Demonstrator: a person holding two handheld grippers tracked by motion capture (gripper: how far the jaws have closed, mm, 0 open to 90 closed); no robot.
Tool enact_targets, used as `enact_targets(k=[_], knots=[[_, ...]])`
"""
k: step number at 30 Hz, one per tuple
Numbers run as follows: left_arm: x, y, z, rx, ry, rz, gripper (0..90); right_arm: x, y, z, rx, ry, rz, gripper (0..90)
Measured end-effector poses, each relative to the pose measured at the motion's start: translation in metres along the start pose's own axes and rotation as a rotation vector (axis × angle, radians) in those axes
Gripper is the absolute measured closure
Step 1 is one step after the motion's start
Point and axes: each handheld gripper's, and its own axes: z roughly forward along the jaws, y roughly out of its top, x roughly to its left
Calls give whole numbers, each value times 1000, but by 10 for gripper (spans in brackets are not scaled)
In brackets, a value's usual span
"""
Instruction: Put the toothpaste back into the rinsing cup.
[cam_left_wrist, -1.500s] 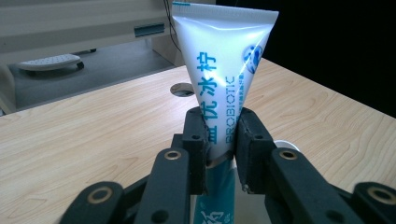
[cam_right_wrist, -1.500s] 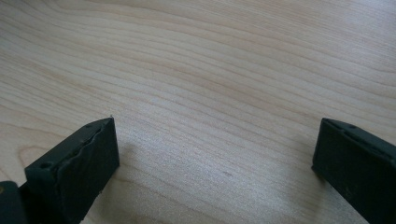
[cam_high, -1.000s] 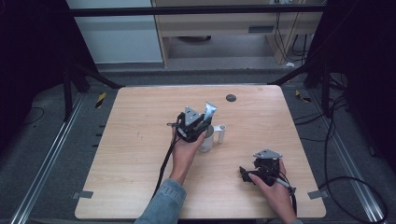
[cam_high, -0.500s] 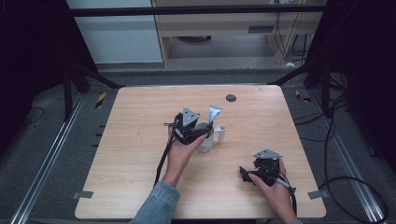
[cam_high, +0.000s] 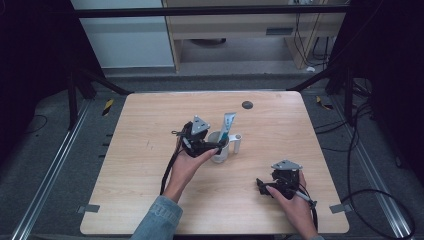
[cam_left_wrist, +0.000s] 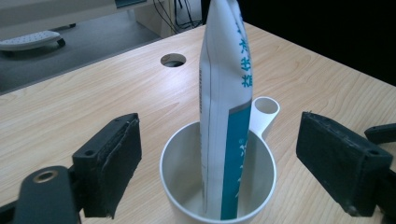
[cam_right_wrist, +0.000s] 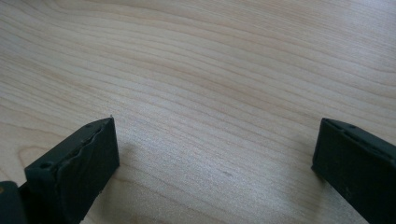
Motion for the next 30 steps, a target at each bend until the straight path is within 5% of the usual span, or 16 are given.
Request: enact_targets(k=[7, 13, 19, 22, 30], knots=[[10, 1, -17, 52, 18, 38, 97, 0, 0, 0, -1, -2, 0, 6], [20, -6, -33, 70, 32, 31, 83, 0, 0, 0, 0, -1, 0, 6], [35, -22, -55, 91, 42, 12, 68, 0, 0, 0, 1, 0, 1, 6], [45, -31, -65, 124, 63, 33, 63, 0, 0, 0, 0, -1, 0, 6], [83, -68, -89, 195, 138, 2, 59, 0, 0, 0, 0, 0, 2, 6]])
